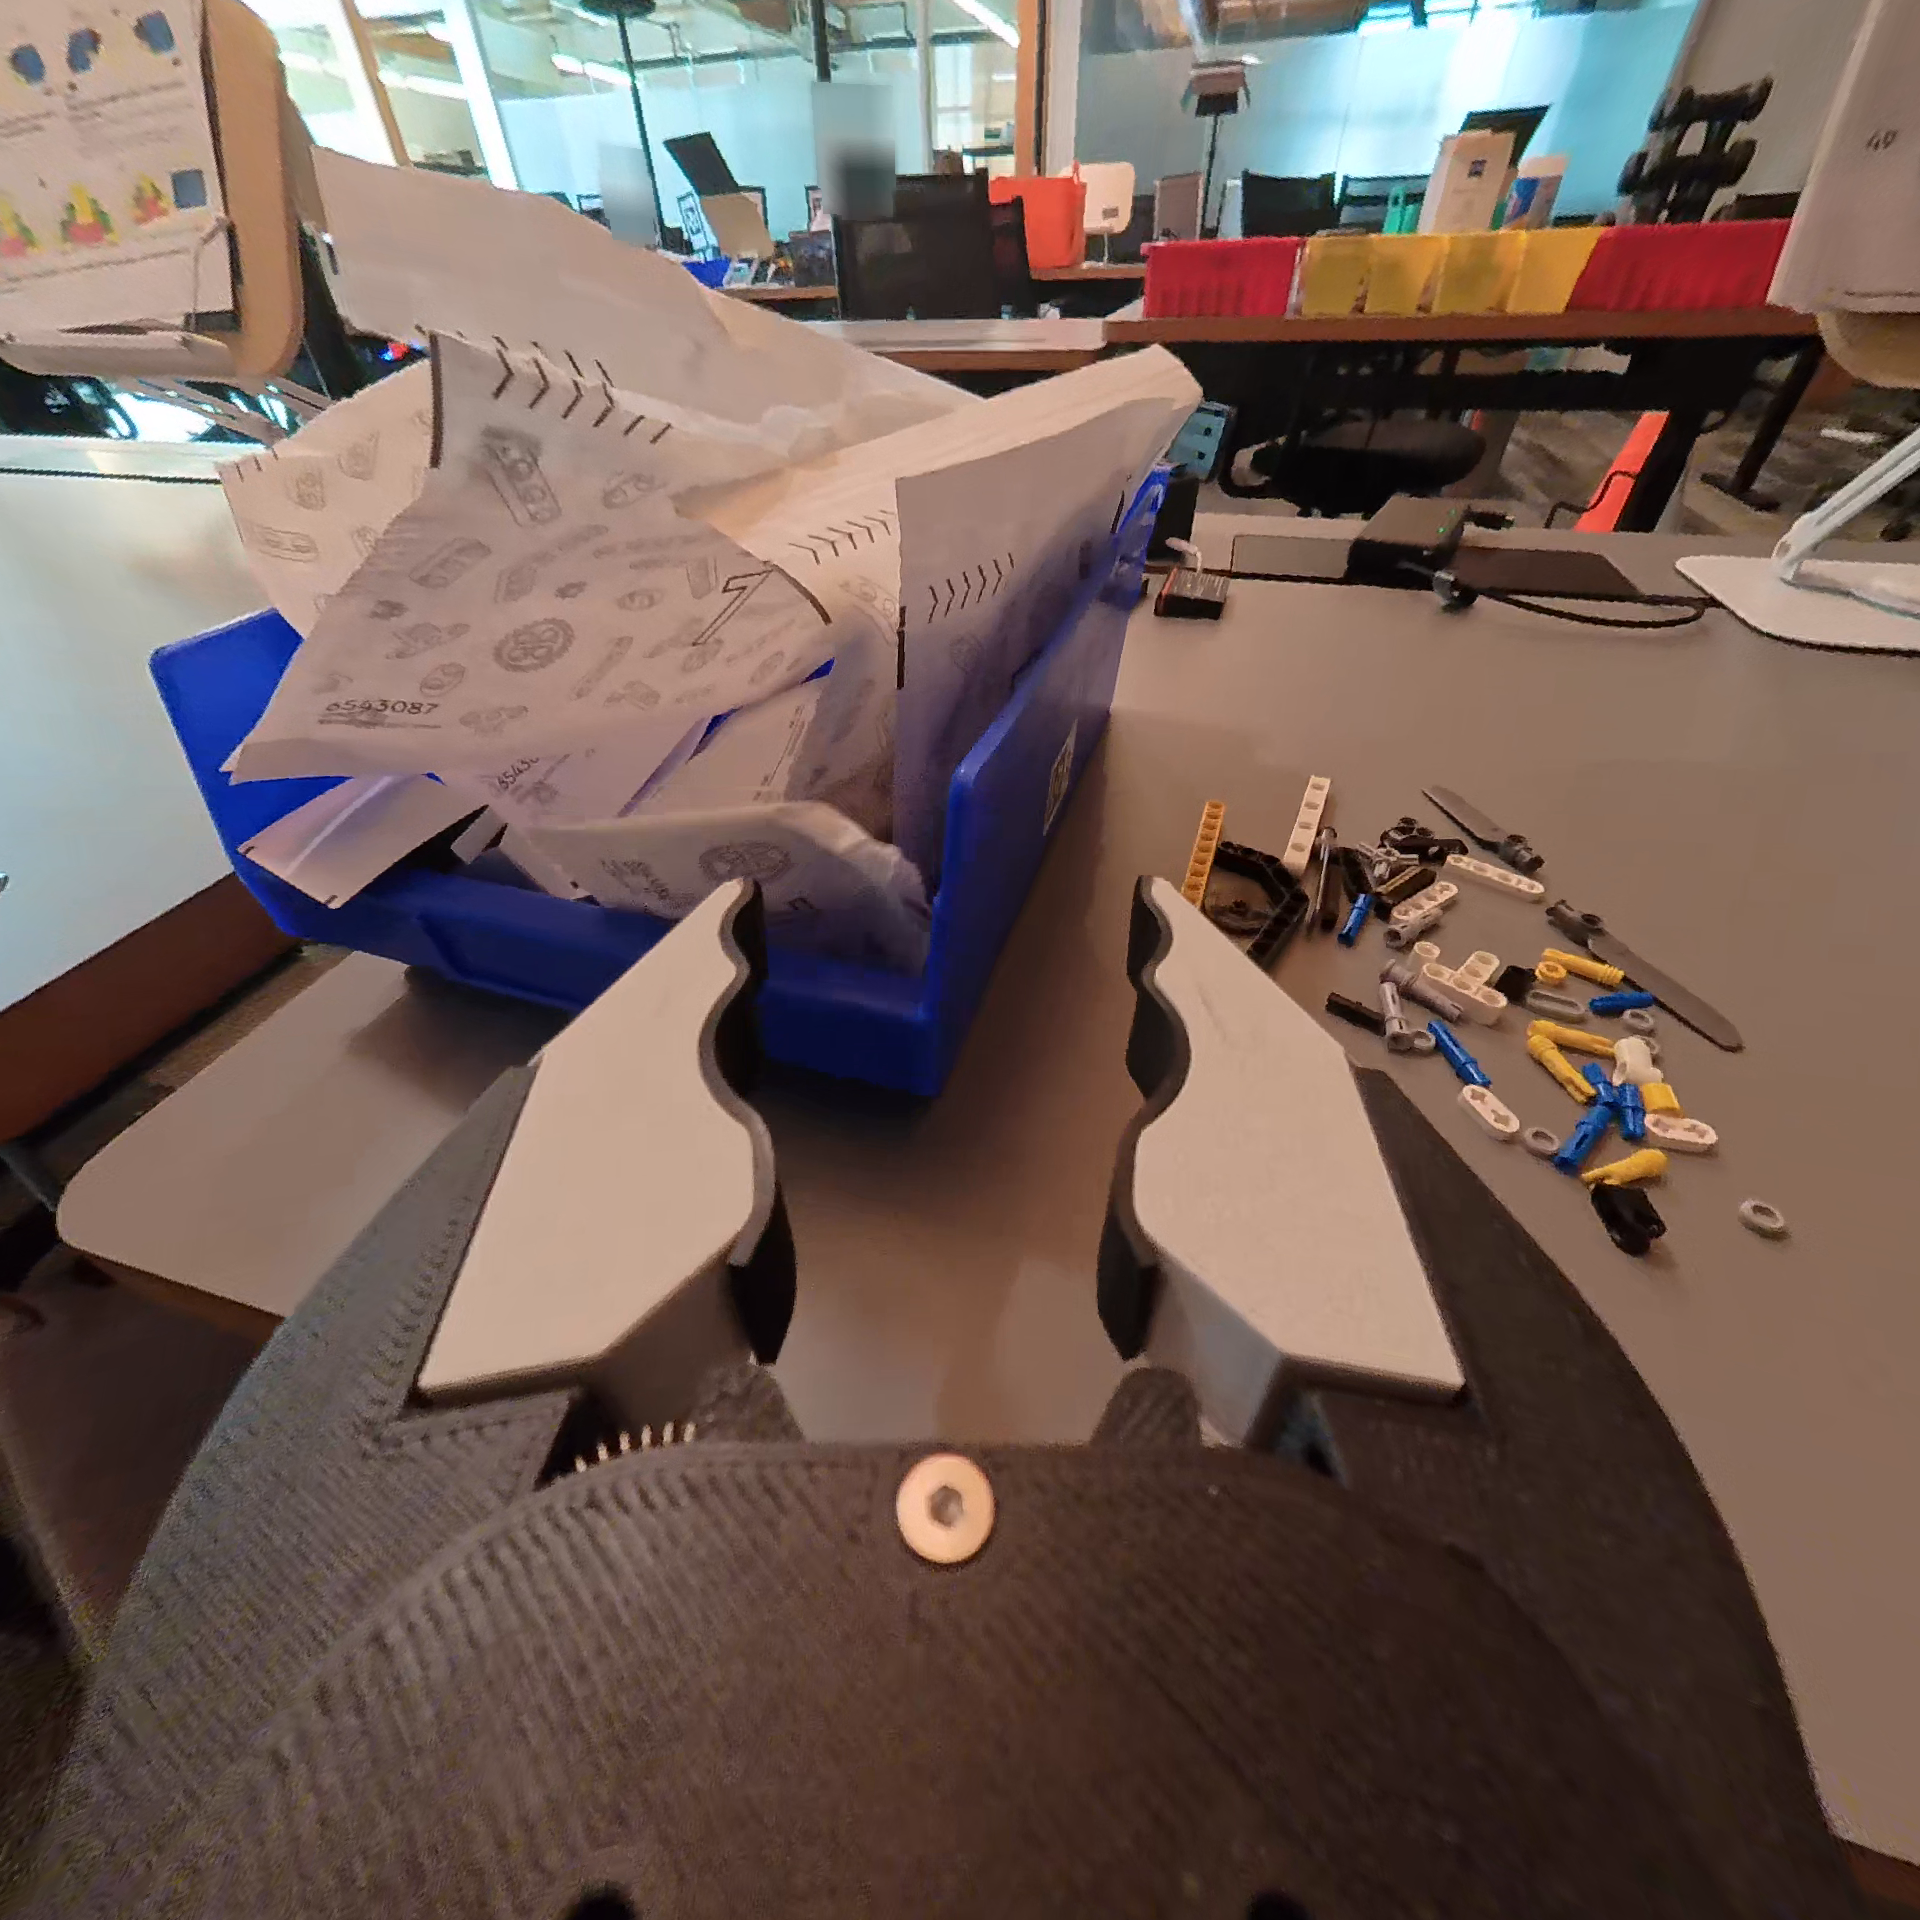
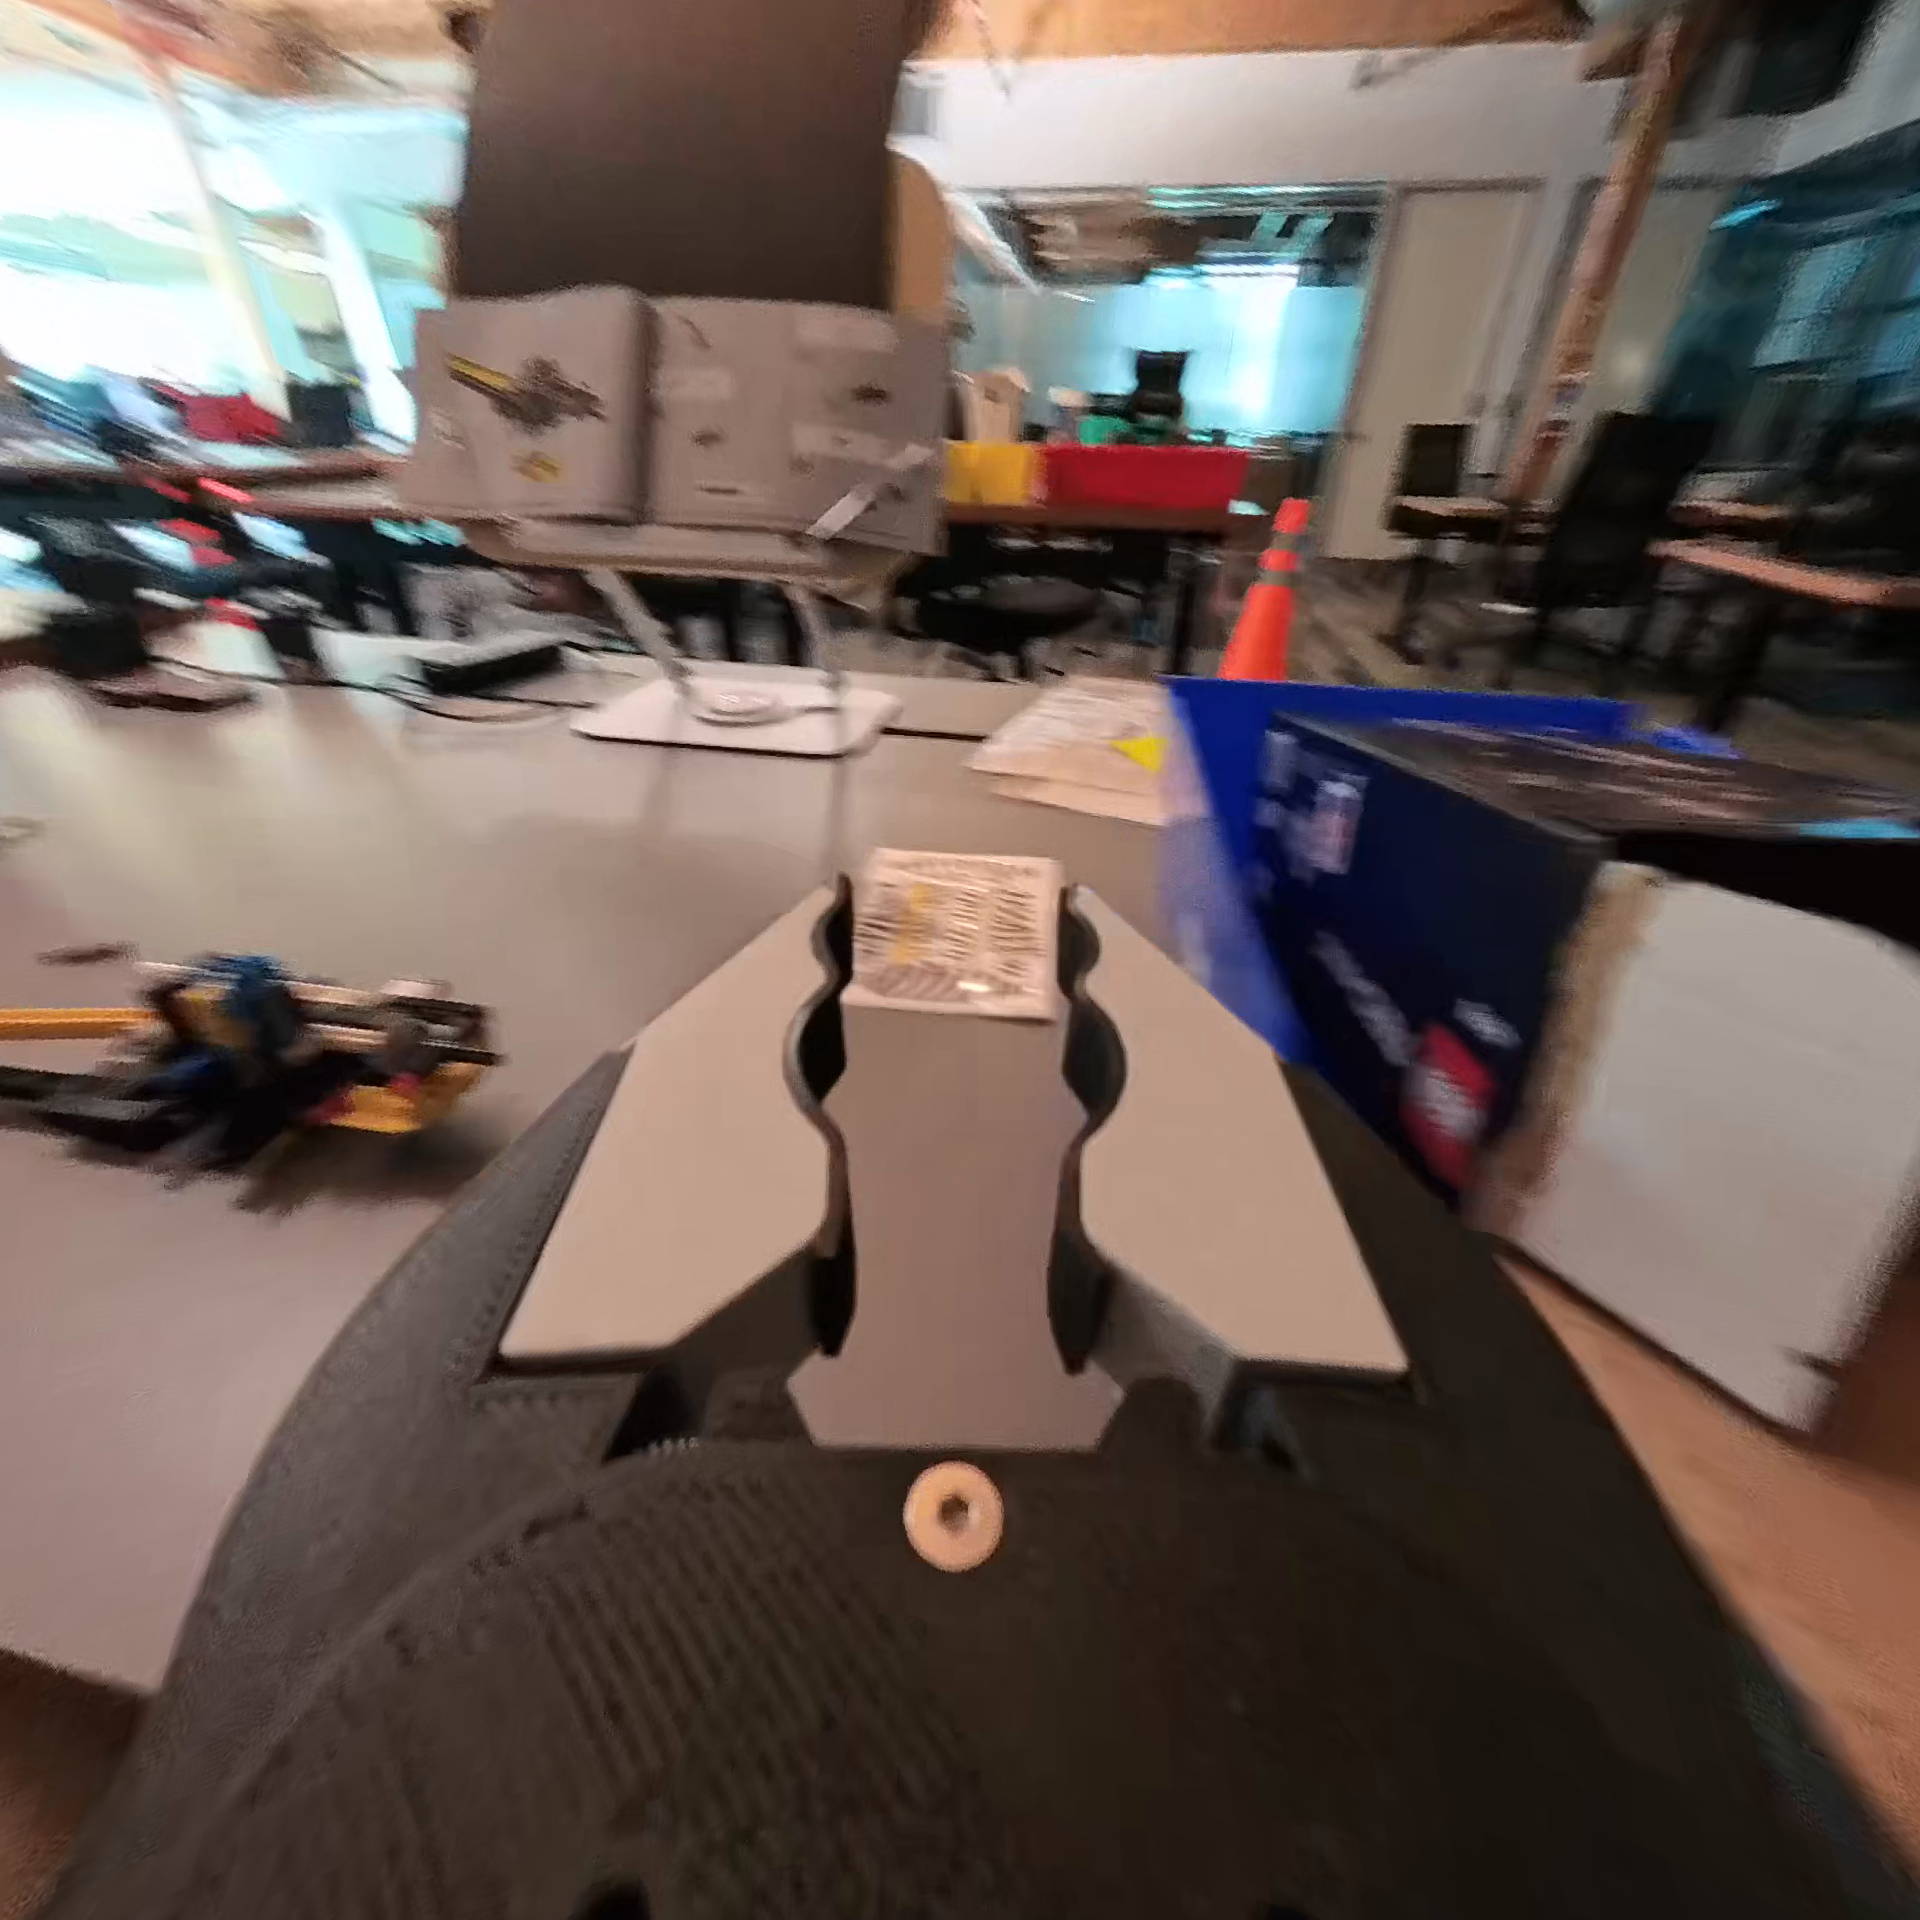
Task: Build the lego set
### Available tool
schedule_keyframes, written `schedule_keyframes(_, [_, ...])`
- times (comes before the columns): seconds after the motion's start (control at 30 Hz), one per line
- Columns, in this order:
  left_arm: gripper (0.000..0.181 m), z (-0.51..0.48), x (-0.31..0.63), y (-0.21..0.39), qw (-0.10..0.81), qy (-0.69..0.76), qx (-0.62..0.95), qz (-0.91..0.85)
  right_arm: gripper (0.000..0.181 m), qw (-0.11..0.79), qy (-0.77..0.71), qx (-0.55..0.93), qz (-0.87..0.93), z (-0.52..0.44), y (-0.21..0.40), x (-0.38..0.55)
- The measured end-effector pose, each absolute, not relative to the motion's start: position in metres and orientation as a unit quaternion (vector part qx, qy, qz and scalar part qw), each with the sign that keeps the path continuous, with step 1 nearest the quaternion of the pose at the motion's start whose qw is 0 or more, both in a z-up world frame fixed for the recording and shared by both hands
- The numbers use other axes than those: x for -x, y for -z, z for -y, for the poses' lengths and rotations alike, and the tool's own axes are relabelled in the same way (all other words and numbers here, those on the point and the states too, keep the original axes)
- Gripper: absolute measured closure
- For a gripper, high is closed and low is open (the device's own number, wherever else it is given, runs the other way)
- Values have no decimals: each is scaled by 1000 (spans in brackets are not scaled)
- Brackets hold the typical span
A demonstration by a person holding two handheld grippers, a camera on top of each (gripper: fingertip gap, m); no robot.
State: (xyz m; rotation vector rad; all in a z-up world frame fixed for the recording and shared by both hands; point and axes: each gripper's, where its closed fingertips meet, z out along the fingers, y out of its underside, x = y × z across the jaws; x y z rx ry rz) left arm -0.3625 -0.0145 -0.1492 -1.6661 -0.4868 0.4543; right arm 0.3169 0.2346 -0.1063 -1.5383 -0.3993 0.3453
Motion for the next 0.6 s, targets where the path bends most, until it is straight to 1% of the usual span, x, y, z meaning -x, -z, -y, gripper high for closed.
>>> schedule_keyframes(0.1, [114, 13, 360, 153, 614, -200, 735, 208, 146, 668, -270, 670, 177, -226, 105, -281])
schedule_keyframes(0.2, [115, 10, 357, 155, 612, -195, 740, 199, 145, 639, -325, 674, 179, -225, 112, -265])
schedule_keyframes(0.4, [116, 6, 352, 159, 612, -175, 747, 193, 147, 628, -335, 677, 185, -225, 116, -260])
schedule_keyframes(0.47, [119, 6, 352, 156, 616, -175, 743, 197, 147, 629, -325, 680, 193, -225, 118, -259])
schedule_keyframes(0.53, [122, 6, 350, 152, 621, -176, 738, 197, 145, 625, -310, 684, 215, -224, 122, -254])
schedule_keyframes(0.6, [122, 3, 344, 150, 626, -171, 737, 187, 140, 621, -300, 672, 268, -214, 124, -239])
